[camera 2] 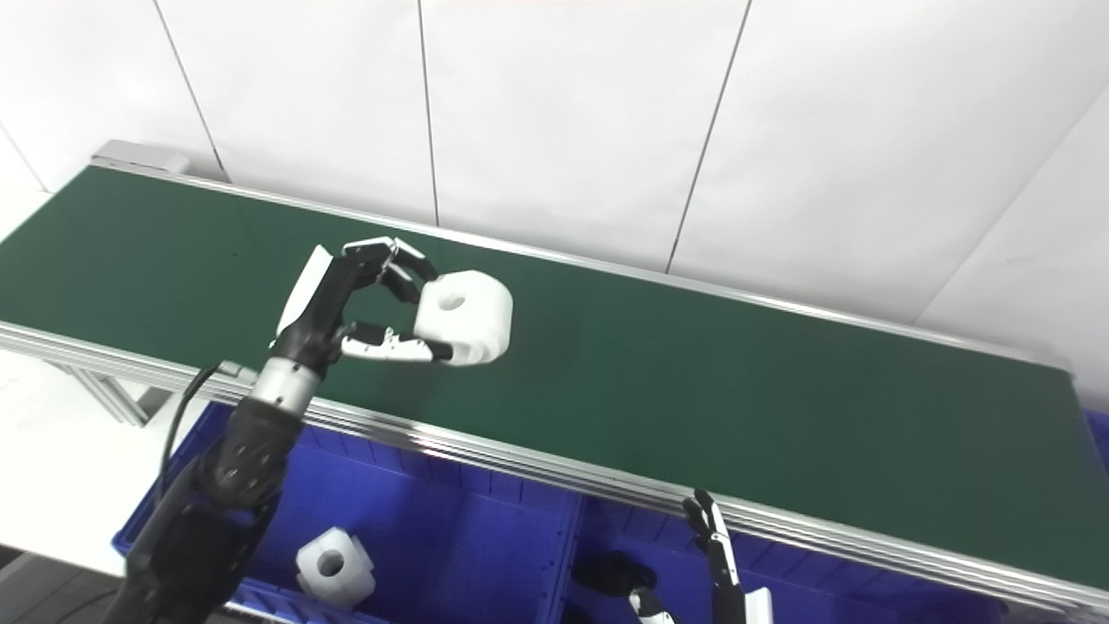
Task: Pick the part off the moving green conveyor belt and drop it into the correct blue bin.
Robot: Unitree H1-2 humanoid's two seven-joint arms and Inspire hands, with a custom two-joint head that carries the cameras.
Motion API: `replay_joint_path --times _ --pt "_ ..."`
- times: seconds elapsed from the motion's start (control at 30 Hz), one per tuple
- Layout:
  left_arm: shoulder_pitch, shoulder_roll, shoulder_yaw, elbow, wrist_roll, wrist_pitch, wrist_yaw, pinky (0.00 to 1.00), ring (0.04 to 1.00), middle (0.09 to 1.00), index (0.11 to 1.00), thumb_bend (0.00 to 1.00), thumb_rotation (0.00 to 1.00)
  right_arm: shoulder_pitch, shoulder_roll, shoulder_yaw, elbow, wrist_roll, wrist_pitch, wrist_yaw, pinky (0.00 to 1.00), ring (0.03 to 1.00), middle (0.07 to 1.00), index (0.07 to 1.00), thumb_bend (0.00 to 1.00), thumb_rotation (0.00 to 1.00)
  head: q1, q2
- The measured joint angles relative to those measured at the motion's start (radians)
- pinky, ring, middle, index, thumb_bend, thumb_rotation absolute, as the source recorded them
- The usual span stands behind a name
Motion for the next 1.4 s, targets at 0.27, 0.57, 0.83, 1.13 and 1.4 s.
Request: replay_joint_path --times 0.27,0.57,0.83,1.13,1.4 --pt "0.126 0.061 -0.046 -0.021 0.050 -0.112 -0.056 0.44 0.434 0.500 0.510 0.50 0.00 0.007 0.016 -0.034 -0.034 -0.019 0.000 0.033 0.87 0.878 0.887 0.948 0.81 0.84 -0.028 0.063" --pt "0.241 0.069 -0.078 0.063 0.168 -0.159 -0.063 0.51 0.479 0.500 0.483 0.50 0.00 0.017 0.029 -0.072 -0.073 -0.021 0.000 0.081 0.88 0.879 0.887 0.944 0.80 0.81 -0.072 0.098" --pt "0.232 0.083 -0.143 0.098 0.247 -0.163 -0.095 0.50 0.462 0.503 0.491 0.50 0.00 0.043 0.045 -0.114 -0.098 -0.033 0.000 0.123 0.88 0.883 0.892 0.948 0.79 0.80 -0.074 0.104" --pt "0.160 0.091 -0.199 0.214 0.364 -0.165 -0.087 0.50 0.447 0.506 0.504 0.50 0.00 0.057 0.060 -0.135 -0.100 -0.058 0.000 0.145 0.86 0.875 0.887 0.946 0.78 0.81 -0.071 0.094" --pt "0.140 0.095 -0.233 0.140 0.414 0.007 -0.177 0.97 0.982 0.981 0.971 0.84 0.57 0.066 0.076 -0.138 -0.100 -0.070 0.000 0.145 0.86 0.875 0.888 0.948 0.77 0.81 -0.080 0.072"
